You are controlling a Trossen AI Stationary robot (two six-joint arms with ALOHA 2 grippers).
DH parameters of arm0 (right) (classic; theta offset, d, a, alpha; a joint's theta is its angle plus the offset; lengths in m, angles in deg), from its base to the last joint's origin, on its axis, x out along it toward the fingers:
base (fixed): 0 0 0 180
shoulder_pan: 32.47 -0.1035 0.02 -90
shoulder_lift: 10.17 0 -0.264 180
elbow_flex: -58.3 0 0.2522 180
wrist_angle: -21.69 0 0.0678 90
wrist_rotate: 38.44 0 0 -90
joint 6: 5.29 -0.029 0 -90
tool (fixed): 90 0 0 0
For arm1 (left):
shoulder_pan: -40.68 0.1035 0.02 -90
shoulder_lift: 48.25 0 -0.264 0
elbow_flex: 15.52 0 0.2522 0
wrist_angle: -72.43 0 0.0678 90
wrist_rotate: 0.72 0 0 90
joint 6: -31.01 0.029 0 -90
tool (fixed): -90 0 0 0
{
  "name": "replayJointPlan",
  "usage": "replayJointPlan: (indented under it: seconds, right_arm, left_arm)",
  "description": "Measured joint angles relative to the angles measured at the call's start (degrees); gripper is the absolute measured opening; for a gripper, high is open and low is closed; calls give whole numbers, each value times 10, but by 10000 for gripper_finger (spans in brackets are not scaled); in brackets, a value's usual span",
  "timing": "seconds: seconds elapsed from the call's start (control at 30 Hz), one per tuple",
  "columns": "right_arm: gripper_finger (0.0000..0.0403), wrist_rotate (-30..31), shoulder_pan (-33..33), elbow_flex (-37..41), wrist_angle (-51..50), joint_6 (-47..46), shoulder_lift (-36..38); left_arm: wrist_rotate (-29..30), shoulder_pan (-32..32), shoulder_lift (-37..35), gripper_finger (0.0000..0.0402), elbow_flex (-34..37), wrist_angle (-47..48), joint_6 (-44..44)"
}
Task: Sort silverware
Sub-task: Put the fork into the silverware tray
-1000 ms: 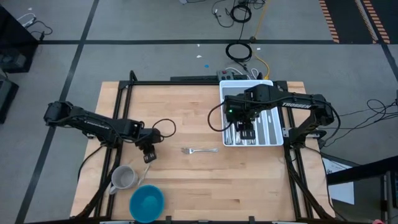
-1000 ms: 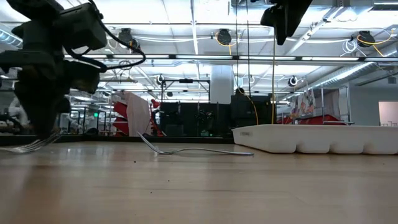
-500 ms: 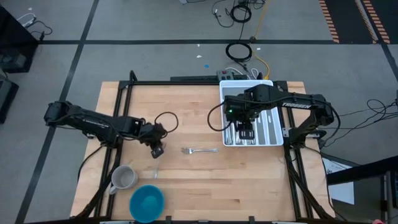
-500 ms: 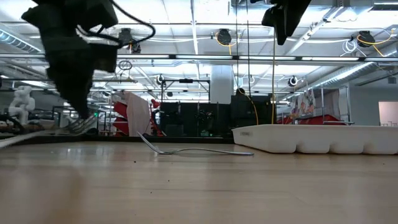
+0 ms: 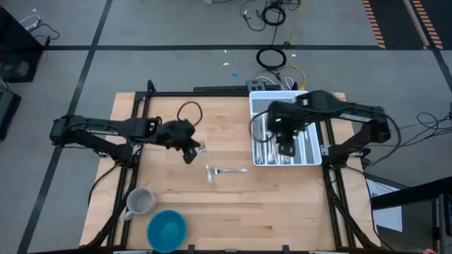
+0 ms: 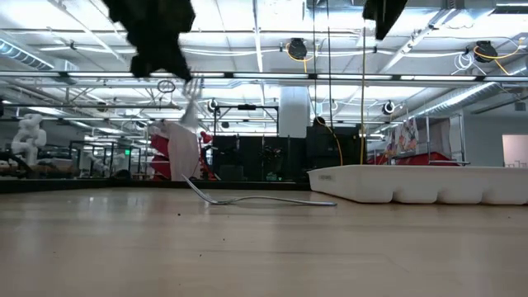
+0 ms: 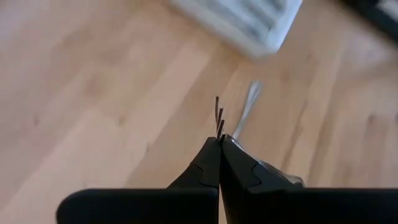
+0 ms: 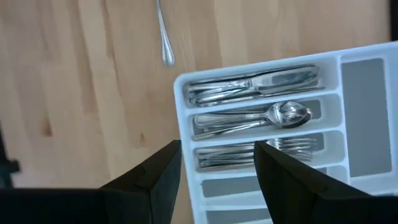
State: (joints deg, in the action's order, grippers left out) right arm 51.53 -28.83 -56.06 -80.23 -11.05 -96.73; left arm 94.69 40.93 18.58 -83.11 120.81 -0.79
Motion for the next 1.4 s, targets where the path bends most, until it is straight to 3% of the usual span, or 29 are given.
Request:
replayJointPlan:
  seconds: [0.33,0.57,1.1,1.4]
  right_arm:
    - [192,32,0,0,1,-168,169]
    - [192,47,0,0,0,-234,255]
    - [192,107,0,0,2,-198,272]
    - [192,135,0,0,2,-188,273]
  left_arm:
    - [-30,70,16,0,-60,-193,21]
    - [-116,115,117,0,-106,-302,30]
    - [-248,148,418,0,-387,-308,84]
    - [-283,155,554,0,-528,-307,105]
